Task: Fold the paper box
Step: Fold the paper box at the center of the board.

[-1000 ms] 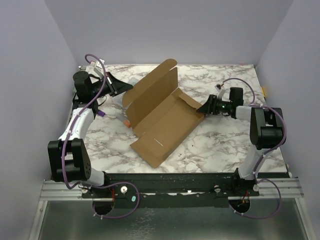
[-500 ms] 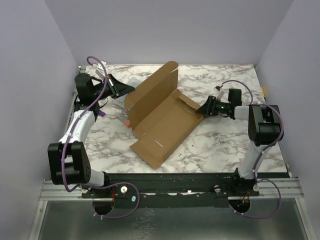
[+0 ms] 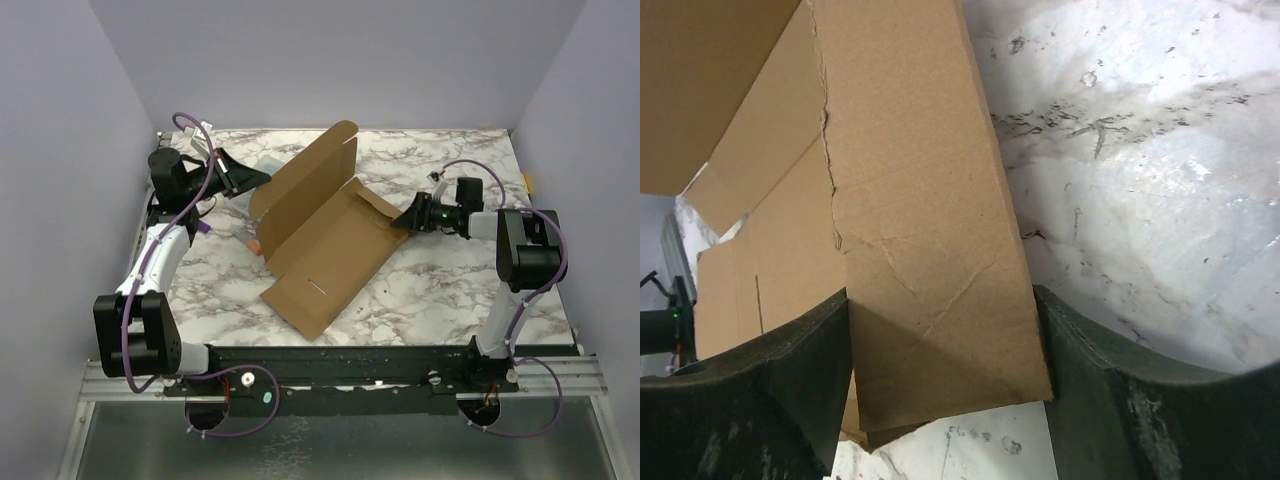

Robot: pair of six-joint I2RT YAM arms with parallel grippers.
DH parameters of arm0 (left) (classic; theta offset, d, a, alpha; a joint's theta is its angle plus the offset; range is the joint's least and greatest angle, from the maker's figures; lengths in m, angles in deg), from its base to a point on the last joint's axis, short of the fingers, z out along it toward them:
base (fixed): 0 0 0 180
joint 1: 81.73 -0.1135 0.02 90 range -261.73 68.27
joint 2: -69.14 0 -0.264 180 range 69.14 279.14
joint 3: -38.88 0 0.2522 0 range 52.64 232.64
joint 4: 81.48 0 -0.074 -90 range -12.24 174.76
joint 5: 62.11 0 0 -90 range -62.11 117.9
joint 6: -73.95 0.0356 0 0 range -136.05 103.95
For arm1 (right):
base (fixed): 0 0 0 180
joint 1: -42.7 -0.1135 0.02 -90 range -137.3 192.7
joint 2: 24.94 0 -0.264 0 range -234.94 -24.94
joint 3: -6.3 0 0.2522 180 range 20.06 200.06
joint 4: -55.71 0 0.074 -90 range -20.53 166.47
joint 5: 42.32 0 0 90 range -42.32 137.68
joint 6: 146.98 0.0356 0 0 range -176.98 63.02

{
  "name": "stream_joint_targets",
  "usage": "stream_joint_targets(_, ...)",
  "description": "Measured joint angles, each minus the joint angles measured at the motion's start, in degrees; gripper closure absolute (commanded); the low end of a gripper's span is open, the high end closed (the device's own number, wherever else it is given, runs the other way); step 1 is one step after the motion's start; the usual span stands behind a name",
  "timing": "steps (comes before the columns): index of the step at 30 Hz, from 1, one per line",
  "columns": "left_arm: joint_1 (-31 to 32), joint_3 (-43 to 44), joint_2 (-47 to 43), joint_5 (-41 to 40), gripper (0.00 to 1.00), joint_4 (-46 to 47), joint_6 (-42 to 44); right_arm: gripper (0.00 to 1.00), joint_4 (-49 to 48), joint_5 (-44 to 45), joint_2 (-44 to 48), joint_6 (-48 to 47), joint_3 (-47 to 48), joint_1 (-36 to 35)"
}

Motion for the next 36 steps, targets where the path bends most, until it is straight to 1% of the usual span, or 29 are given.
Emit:
stream_joint_targets(8,0.66,-1.95,-1.99,-0.02,1.00,0.09,-0.76,0.33,1.07,4.00,1.88,-2.47,0.00,-1.36)
stream_joint_targets(13,0.72,-3.41,-4.26,-0.15,1.00,0.07,-0.04,0.36,2.34,6.40,3.93,-4.44,0.00,-2.82)
stream_joint_targets(19,1.92,-3.96,-6.38,-0.15,1.00,0.07,1.38,0.35,2.73,9.01,4.02,-4.52,0.00,-3.43)
stream_joint_targets(28,2.56,-6.88,-9.09,-0.09,1.00,-0.02,1.33,0.34,1.62,9.84,4.02,1.42,0.15,-3.43)
stream_joint_targets(36,2.56,-8.55,-11.69,-0.11,1.00,-2.95,4.17,0.34,-0.81,9.35,4.02,7.80,0.09,-2.60)
